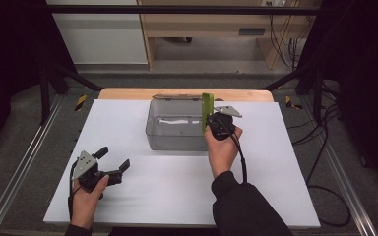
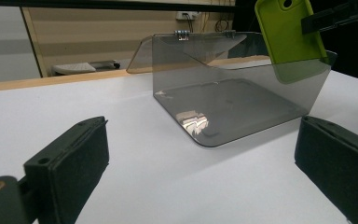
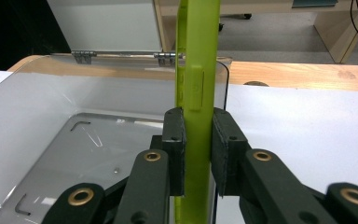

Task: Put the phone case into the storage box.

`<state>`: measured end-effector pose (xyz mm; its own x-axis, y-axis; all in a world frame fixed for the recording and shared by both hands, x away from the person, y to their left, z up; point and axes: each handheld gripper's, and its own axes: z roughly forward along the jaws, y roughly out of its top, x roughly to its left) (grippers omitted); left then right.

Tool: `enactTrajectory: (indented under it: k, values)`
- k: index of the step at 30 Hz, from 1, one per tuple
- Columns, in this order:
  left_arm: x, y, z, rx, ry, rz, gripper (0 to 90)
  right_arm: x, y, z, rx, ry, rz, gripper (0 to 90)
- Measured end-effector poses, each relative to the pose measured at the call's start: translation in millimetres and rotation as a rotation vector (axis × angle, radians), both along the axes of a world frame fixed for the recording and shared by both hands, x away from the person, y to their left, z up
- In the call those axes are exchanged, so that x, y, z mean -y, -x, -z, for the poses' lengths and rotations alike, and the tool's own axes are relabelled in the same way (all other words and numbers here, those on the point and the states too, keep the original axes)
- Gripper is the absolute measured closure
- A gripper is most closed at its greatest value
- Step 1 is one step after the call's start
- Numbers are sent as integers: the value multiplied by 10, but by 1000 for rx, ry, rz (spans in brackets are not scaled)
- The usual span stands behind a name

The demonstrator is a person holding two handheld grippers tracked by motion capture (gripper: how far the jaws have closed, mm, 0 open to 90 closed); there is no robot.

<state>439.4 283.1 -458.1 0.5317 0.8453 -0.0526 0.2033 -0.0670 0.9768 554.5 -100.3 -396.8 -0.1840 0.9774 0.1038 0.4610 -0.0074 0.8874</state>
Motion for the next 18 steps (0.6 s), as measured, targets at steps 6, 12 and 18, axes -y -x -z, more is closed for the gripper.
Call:
enactTrajectory:
  k: [6, 12, 18]
  values:
    - [0, 0, 0, 0, 0, 0, 27, -7, -1, 11, -3, 2, -3, 774]
    - [3, -2, 1, 1, 2, 0, 27, -10, -3, 19, -6, 1, -3, 774]
    - [0, -1, 1, 0, -1, 0, 27, -17, -6, 34, -7, -1, -2, 774]
